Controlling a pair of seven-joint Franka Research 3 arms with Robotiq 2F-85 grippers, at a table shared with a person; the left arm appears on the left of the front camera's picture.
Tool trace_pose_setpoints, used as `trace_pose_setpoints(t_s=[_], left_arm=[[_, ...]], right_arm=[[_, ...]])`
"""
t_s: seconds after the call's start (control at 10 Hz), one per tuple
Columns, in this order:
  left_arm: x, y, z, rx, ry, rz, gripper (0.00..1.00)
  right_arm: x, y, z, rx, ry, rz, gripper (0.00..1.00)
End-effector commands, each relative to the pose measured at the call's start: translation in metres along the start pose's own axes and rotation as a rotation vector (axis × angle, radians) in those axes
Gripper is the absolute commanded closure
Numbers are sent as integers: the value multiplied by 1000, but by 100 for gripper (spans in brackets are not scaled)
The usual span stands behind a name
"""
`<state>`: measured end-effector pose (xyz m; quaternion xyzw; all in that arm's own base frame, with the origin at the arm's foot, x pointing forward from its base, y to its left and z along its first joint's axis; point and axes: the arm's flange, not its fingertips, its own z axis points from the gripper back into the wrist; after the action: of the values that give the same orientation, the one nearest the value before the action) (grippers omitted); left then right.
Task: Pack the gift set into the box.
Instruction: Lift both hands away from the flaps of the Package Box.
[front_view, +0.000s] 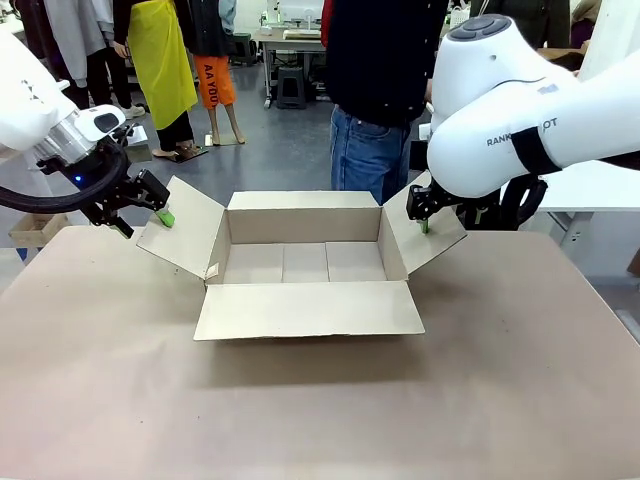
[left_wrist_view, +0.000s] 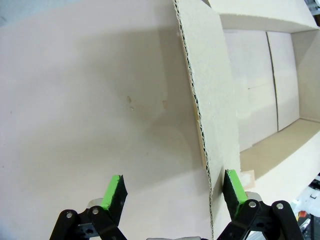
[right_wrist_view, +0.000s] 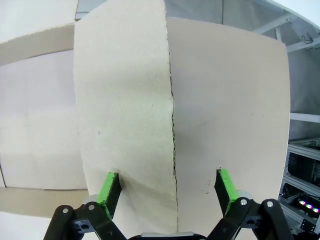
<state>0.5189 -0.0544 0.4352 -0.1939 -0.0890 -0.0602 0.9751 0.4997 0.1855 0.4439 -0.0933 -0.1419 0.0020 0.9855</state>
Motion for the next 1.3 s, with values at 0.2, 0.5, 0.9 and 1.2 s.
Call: trace_pose_setpoints(t_s=[0.2,0.5,0.9,1.2], left_arm=[[-1,-1,2,12,3,9,0],[-1,-1,2,12,3,9,0],[-1,-1,2,12,3,9,0],[-1,-1,2,12,3,9,0]], right_arm=[[2,-1,0,-21,-6,-6,0],[2,-1,0,-21,-6,-6,0],[2,-1,0,-21,-6,-6,0],[2,-1,0,-21,-6,-6,0]])
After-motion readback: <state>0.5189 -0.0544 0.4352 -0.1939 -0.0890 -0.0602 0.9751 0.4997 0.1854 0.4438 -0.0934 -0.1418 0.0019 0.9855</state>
